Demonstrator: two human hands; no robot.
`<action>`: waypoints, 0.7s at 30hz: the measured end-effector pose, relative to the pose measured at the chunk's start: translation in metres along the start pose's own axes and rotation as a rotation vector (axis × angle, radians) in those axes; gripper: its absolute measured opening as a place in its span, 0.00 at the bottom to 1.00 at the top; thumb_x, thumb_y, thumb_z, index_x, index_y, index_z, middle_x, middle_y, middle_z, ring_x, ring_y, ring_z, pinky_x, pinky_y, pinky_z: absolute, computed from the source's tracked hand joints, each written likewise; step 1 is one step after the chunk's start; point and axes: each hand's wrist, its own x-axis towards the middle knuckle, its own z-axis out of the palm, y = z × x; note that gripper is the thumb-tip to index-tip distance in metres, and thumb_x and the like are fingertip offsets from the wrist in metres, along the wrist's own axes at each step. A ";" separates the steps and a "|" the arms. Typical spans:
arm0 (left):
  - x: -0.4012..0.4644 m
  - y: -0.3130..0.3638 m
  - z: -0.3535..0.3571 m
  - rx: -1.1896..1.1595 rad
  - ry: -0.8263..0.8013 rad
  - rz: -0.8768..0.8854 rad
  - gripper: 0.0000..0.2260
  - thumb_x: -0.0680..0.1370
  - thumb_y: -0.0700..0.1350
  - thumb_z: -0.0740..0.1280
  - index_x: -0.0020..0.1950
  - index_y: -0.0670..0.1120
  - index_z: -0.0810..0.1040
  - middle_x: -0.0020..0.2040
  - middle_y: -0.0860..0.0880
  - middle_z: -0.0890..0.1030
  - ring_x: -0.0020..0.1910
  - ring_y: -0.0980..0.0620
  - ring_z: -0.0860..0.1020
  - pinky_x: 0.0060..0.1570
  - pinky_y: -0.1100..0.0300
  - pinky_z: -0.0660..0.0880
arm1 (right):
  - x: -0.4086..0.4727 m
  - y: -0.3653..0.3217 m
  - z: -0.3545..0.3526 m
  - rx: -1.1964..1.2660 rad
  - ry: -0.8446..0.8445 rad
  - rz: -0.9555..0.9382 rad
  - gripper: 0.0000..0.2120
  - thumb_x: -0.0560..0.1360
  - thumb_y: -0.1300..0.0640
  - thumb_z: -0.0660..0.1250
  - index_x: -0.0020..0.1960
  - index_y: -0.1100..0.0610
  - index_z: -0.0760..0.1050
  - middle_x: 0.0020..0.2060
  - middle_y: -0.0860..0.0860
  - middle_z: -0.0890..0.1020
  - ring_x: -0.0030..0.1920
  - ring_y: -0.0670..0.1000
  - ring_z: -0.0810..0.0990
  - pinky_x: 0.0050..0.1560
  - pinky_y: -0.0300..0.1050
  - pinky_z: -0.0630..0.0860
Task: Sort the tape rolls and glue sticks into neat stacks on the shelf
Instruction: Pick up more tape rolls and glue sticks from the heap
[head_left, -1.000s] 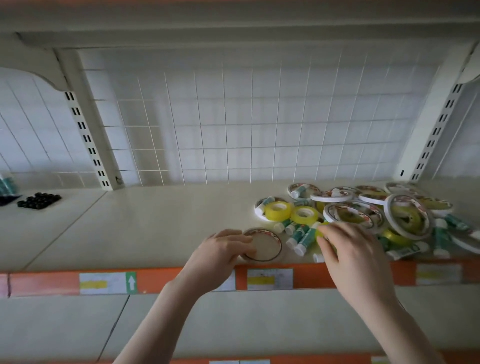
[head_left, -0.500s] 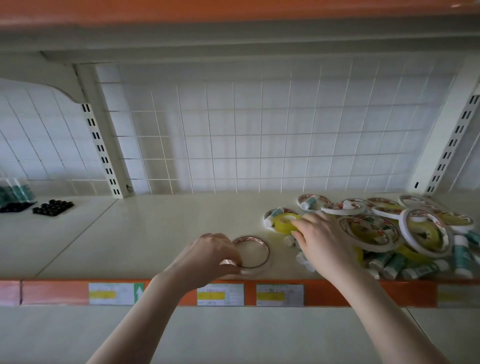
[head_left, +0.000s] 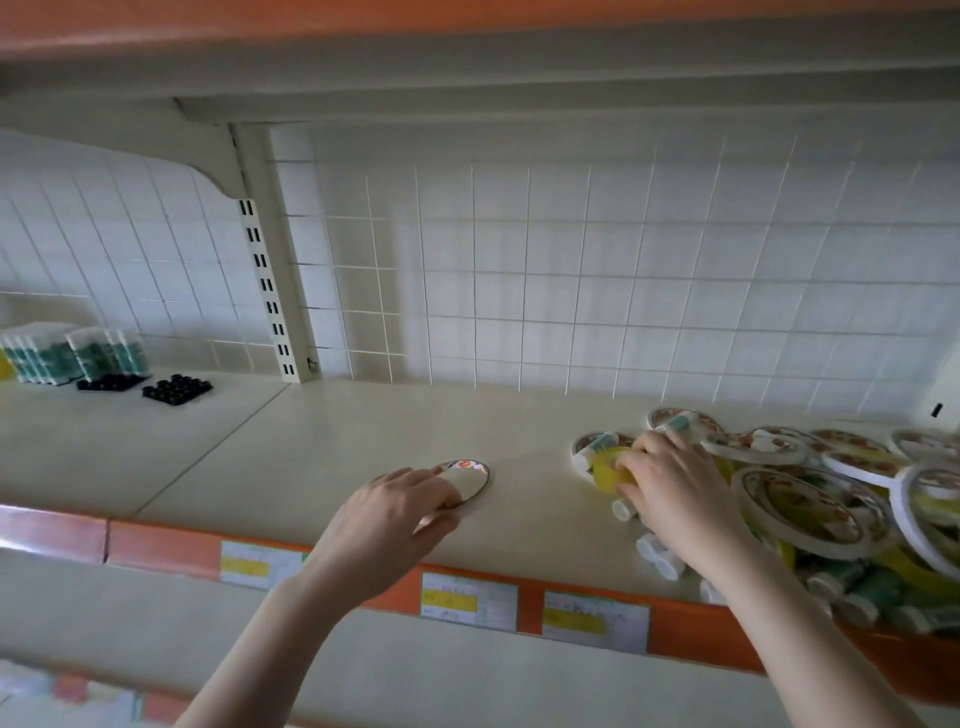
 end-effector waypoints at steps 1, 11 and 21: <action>-0.004 -0.002 -0.002 0.010 0.015 -0.012 0.10 0.71 0.56 0.57 0.43 0.54 0.75 0.38 0.57 0.77 0.38 0.54 0.75 0.33 0.64 0.66 | 0.000 0.001 0.000 0.019 -0.010 -0.005 0.09 0.77 0.48 0.62 0.52 0.50 0.77 0.52 0.47 0.75 0.56 0.49 0.70 0.55 0.43 0.67; -0.042 -0.057 -0.045 0.045 0.146 -0.066 0.09 0.72 0.55 0.60 0.44 0.53 0.77 0.39 0.58 0.79 0.38 0.55 0.77 0.35 0.63 0.72 | 0.009 -0.033 -0.007 0.085 0.109 0.072 0.12 0.60 0.61 0.80 0.39 0.60 0.80 0.40 0.56 0.78 0.38 0.62 0.78 0.37 0.54 0.76; -0.123 -0.204 -0.133 0.126 0.214 -0.132 0.05 0.69 0.49 0.67 0.43 0.50 0.79 0.39 0.56 0.80 0.38 0.52 0.79 0.35 0.61 0.74 | 0.079 -0.257 -0.016 0.537 0.225 -0.011 0.11 0.61 0.63 0.79 0.40 0.58 0.80 0.46 0.56 0.81 0.46 0.59 0.82 0.47 0.48 0.76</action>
